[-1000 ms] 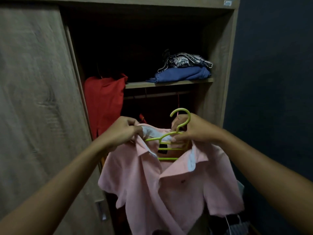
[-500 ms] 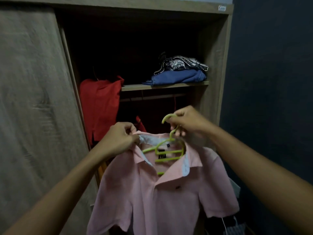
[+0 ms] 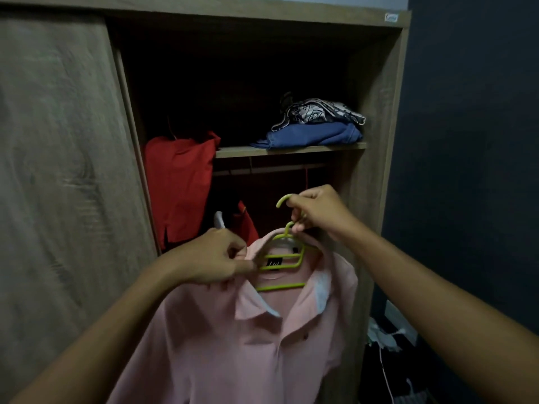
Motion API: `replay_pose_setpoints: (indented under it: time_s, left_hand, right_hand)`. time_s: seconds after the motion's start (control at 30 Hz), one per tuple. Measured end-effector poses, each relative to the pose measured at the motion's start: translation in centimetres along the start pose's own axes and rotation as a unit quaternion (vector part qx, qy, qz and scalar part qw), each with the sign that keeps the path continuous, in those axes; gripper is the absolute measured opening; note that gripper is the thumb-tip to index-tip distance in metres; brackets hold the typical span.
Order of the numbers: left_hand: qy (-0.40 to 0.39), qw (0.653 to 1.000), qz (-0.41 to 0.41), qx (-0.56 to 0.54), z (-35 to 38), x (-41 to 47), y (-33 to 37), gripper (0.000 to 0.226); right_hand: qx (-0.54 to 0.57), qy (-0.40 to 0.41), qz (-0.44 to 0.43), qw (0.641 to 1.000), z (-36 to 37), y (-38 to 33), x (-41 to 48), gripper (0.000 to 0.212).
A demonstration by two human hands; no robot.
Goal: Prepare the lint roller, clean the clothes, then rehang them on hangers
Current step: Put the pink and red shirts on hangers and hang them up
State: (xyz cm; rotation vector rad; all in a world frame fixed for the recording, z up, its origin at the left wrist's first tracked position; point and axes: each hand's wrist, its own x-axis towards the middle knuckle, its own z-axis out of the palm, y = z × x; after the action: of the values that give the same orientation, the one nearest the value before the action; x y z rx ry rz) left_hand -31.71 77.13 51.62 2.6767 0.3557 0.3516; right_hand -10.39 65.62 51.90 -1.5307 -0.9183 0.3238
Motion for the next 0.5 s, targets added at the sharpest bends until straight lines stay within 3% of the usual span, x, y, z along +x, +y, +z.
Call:
replay_pose_setpoints:
  time_s: [0.07,0.13,0.17,0.27,0.37,0.5]
  left_hand:
    - [0.098,0.994,0.037,0.028,-0.5,0.2,-0.1,0.049]
    - [0.198,0.976,0.073,0.048,-0.9,0.6,-0.7,0.046]
    - [0.204,0.974,0.080,0.055,-1.0,0.7,-1.0,0.045]
    - [0.123,0.987,0.077,0.072,-0.2,1.2,-1.9,0.050]
    - [0.142,0.982,0.111,0.051,0.5,1.8,-2.2,0.035]
    - [0.177,0.979,0.104,-0.001,0.8,2.1,-2.9,0.042]
  right_hand:
    - [-0.019,-0.027,-0.005,0.999,0.1,-1.1,-0.6,0.025]
    - [-0.016,-0.049,-0.018,0.999,0.2,-2.6,-1.4,0.023]
    - [-0.002,-0.053,-0.029,0.998,0.2,-3.6,-1.8,0.024]
    - [0.049,-0.056,-0.069,0.995,-0.3,-5.9,-2.8,0.023]
    - [0.041,-0.099,-0.116,0.987,-1.1,-6.3,-2.8,0.015]
    - [-0.191,-0.160,-0.188,0.950,-4.3,-4.4,-1.9,0.024]
